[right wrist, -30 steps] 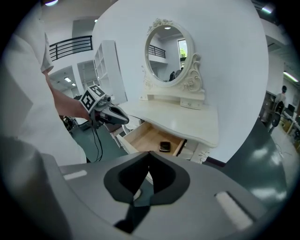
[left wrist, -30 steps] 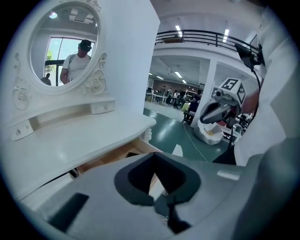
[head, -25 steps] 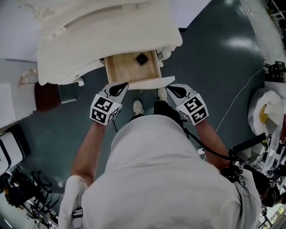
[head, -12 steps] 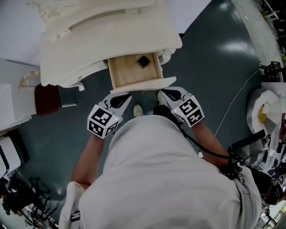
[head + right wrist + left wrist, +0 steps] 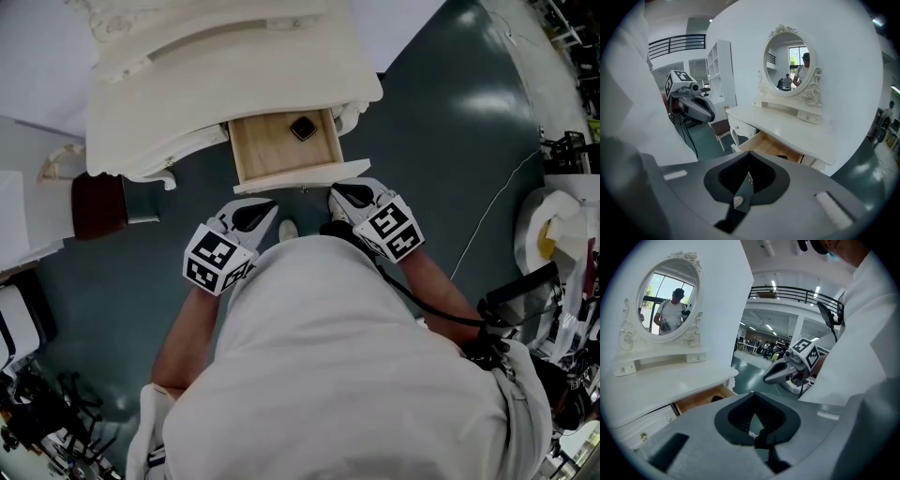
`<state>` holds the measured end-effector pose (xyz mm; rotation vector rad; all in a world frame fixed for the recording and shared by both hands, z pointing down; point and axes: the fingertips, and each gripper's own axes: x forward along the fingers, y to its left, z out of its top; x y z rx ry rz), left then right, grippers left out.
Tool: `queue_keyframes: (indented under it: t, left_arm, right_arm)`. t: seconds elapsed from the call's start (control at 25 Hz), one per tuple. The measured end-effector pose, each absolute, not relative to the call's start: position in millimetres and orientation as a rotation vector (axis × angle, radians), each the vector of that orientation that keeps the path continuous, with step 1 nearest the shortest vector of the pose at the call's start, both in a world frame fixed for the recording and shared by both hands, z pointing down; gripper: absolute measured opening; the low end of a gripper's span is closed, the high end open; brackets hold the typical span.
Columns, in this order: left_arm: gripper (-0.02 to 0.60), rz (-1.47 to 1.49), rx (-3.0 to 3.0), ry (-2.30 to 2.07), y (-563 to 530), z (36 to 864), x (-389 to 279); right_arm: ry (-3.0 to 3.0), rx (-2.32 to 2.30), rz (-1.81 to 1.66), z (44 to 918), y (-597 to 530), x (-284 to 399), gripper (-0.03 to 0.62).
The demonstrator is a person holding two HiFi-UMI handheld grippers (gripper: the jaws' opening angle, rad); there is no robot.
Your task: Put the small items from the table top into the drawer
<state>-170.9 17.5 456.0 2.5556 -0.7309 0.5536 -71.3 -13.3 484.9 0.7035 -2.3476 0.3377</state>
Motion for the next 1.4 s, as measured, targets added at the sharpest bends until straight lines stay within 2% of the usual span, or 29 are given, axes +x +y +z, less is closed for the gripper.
queue_keyframes:
  t: [1.4]
  left_arm:
    - [0.002,0.546,2.522,-0.751,20.1,467.5,-185.3]
  right_arm:
    - [-2.344,0.657,0.269,489.3,-13.3,-91.7,0.0]
